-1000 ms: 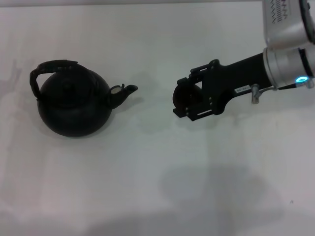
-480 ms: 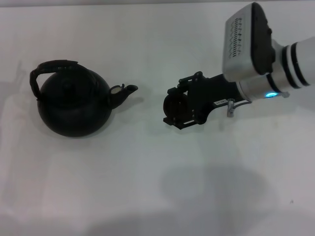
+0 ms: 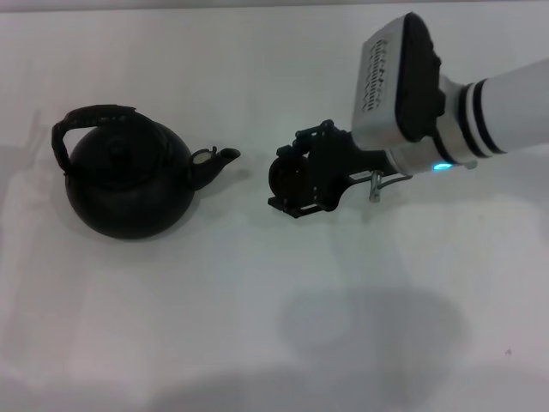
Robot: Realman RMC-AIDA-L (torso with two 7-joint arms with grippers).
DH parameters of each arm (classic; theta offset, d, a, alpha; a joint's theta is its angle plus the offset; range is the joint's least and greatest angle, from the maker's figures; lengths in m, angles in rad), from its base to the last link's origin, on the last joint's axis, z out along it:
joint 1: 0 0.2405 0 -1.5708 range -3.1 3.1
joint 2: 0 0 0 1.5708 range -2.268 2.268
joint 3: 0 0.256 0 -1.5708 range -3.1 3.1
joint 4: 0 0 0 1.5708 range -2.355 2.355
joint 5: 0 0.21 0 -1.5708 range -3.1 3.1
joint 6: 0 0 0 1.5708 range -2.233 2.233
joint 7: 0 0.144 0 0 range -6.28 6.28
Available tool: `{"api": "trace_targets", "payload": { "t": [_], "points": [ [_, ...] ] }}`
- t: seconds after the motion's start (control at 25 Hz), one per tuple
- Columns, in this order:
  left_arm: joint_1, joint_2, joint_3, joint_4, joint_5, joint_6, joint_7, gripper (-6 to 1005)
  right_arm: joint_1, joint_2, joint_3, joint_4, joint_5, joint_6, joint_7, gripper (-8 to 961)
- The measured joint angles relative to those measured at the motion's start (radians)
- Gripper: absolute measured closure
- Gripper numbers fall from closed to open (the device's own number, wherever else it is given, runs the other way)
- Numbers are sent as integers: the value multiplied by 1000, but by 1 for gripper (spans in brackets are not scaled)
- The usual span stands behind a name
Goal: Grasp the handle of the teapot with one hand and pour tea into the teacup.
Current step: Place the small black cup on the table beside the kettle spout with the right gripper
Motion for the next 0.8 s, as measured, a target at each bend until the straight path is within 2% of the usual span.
{"api": "trace_targets", "payload": {
  "t": [0.32,0.8],
  "points": [
    [-7,3,0,4,0,-8,1,188,39,2,-56,76,9,-72,4,224],
    [-17,3,0,9,-2,-11,2,192,41,3,-87,92,9,-96,8,224]
  ]
}}
